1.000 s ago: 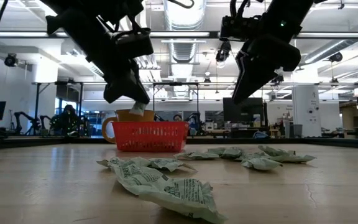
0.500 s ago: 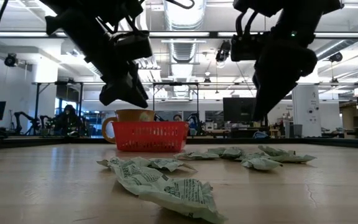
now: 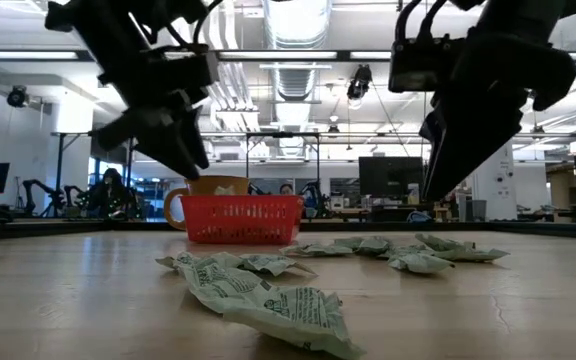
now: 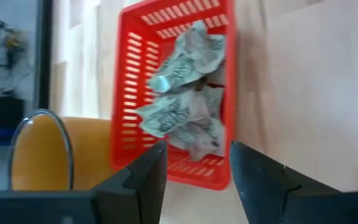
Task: Pick and place Stevia / Truvia into bins
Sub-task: Put the gray stevia packet into the red basket
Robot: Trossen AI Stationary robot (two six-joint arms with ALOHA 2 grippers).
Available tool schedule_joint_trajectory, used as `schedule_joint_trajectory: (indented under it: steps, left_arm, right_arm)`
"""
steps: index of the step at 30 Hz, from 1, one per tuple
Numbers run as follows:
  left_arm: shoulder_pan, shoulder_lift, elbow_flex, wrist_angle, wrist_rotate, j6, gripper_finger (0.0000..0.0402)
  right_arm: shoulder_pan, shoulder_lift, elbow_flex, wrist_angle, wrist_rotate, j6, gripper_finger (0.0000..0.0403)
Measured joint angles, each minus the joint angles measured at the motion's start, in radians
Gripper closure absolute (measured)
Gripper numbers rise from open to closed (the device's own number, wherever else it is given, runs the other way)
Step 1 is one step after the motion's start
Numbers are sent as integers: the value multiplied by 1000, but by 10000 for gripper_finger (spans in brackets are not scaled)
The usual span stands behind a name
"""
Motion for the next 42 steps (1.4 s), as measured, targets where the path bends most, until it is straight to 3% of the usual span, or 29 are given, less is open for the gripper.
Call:
schedule_joint_trajectory:
  steps: [3,10,18,32,42]
  left_arm:
    - [-6,-11,0,-12,41,-18,243]
    - [-27,-20,-1,-50,43,-52,243]
    - [-44,-20,-1,-58,44,-79,243]
    - [-47,-20,-1,-72,44,-83,243]
    - [-46,-20,-1,-72,44,-107,243]
  right_arm:
    - [1,24,-4,0,-1,1,297]
    - [-10,89,-4,28,-77,1,296]
    - [-15,99,-4,28,-77,1,297]
    - [-17,99,-4,25,-100,-33,392]
    - [-22,99,-4,44,-42,-29,374]
